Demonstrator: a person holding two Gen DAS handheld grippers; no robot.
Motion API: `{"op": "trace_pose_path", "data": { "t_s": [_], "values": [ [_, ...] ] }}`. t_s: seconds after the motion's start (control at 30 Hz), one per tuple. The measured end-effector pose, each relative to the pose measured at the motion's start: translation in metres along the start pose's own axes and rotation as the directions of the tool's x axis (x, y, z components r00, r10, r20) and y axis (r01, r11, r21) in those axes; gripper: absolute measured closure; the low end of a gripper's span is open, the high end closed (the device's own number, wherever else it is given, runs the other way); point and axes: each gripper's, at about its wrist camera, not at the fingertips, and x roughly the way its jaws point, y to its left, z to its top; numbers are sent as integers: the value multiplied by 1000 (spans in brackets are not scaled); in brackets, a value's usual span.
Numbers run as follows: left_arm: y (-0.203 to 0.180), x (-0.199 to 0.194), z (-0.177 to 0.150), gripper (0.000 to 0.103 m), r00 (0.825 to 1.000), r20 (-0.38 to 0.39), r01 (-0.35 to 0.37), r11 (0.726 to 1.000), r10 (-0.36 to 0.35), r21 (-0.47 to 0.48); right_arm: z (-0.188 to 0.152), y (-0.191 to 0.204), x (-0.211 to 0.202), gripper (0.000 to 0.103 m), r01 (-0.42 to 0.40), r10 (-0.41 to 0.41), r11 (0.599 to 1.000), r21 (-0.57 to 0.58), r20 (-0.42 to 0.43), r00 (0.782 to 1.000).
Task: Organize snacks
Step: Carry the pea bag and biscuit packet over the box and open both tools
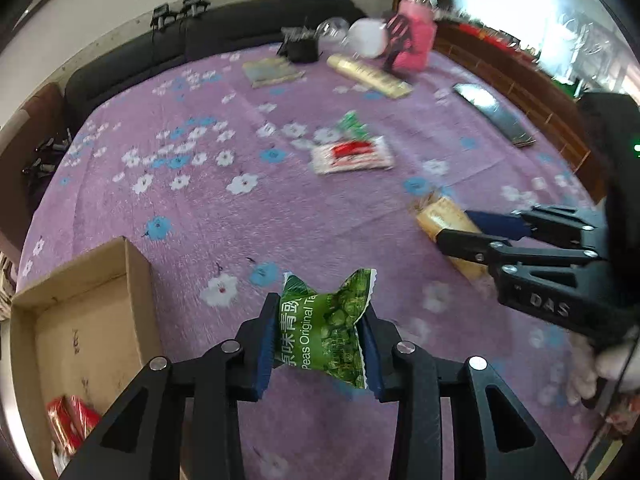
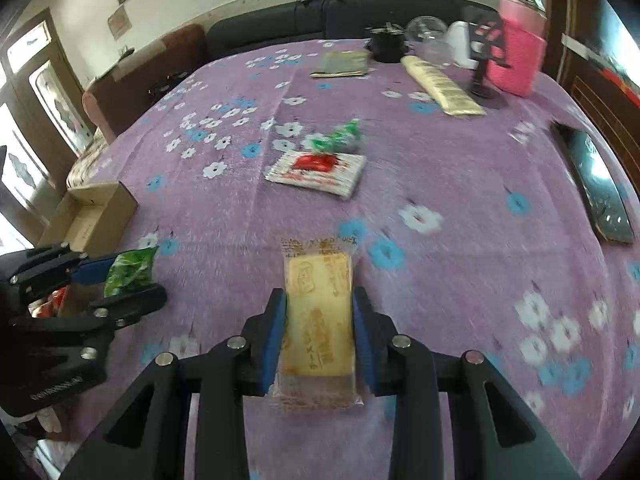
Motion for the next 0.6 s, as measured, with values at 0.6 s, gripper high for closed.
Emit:
{"op": "trace_pose_path", "data": {
  "t_s": [0.6],
  "values": [
    [93,-152,-113,64,948,246,-87,907,203,-413,-13,129,-66,71,-248,267,949,-194,76,961]
  ]
}}
